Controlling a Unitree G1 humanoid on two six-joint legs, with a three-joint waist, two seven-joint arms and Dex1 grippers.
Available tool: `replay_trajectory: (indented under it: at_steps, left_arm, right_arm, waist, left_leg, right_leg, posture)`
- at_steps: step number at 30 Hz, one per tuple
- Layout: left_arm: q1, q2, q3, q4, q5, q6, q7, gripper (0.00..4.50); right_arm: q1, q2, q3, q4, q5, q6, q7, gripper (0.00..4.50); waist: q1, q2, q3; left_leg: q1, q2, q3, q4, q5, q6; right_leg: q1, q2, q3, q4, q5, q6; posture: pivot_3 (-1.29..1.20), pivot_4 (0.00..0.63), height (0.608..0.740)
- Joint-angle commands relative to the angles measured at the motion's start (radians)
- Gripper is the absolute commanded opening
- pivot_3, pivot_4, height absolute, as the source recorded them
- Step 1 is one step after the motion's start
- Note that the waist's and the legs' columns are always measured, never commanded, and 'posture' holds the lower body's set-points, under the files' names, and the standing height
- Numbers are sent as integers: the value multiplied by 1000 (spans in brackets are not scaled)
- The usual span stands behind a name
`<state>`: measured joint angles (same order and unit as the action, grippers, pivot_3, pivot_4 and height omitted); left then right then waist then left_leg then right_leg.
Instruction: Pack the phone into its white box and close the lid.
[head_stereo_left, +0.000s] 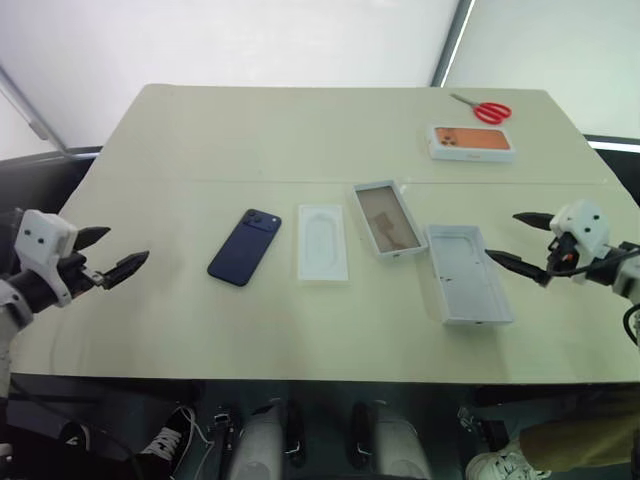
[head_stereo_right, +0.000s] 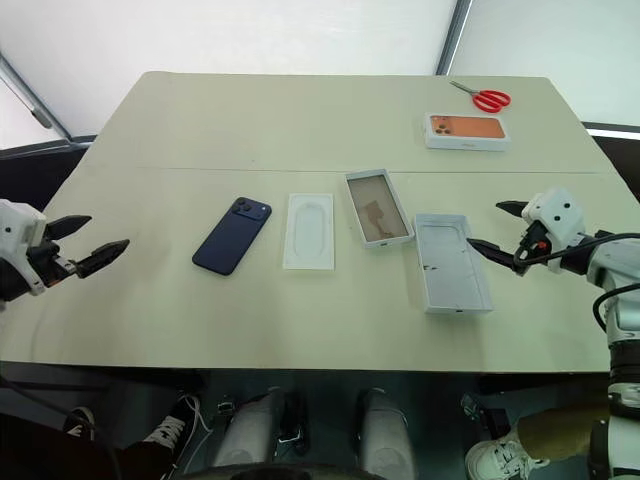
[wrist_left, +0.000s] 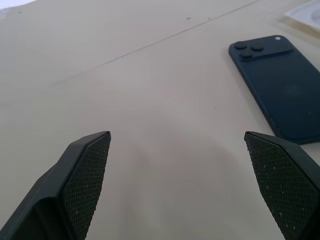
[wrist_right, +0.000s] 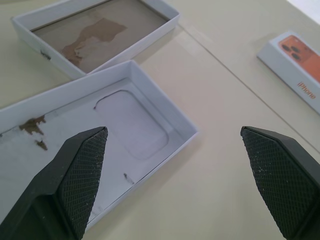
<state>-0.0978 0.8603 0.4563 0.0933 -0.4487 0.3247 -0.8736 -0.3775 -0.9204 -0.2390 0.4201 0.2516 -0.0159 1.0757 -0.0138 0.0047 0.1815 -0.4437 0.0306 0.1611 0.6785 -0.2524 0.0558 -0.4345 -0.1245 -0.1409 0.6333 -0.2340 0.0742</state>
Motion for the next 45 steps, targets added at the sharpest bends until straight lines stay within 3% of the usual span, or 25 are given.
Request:
replay_trajectory:
  at_steps: [1,12,19,27,30,34,45]
  left_arm:
    - [-12,-10,-5,-87,-20,61,43,4500]
    - [-138,-173,-141,-316,-151,378,213,4500]
    - [-276,-369,-185,-312,-331,678,361,4500]
    - [-359,-466,-271,-232,-309,735,421,4500]
    - [-396,-501,-317,-165,-239,701,471,4500]
    - [-446,-579,-310,-85,-262,752,496,4500]
    - [-522,-617,-304,40,-252,832,500,4500]
  right_arm:
    - [-28,5,7,-31,6,-7,0,4453]
    - [-12,99,114,-325,9,80,-42,4453]
    - [-99,147,216,-383,-38,78,-45,4453]
    - [-141,216,277,-399,-54,84,-61,4453]
    - [-137,223,280,-391,-60,78,-66,4453]
    - [-130,227,284,-388,-70,70,-71,4453]
    - [-125,220,271,-395,-76,72,-88,4453]
  waist:
    - [0,0,0]
    - [3,0,0]
    - [3,-1,0]
    - [9,-2,0]
    - [9,-2,0]
    - [9,-2,0]
    - [9,-2,-1]
  left_leg:
    - [0,0,0,0,0,0]
    - [0,0,0,1,0,0]
    - [1,0,0,3,2,3]
    - [1,0,-1,4,3,3]
    - [1,-1,-1,4,3,3]
    - [1,-1,-1,4,3,3]
    - [1,-1,-1,4,3,3]
  right_leg:
    - [0,0,0,0,0,0]
    - [6,2,0,0,2,3]
    - [8,5,0,1,2,4]
    - [8,6,-1,2,2,4]
    - [8,6,-1,1,2,4]
    - [9,6,-1,2,2,4]
    - [9,6,-1,3,2,4]
  posture:
    - [0,150,738]
    - [0,150,738]
    - [0,150,738]
    - [0,150,738]
    - [0,150,738]
    - [0,150,738]
    - [0,150,738]
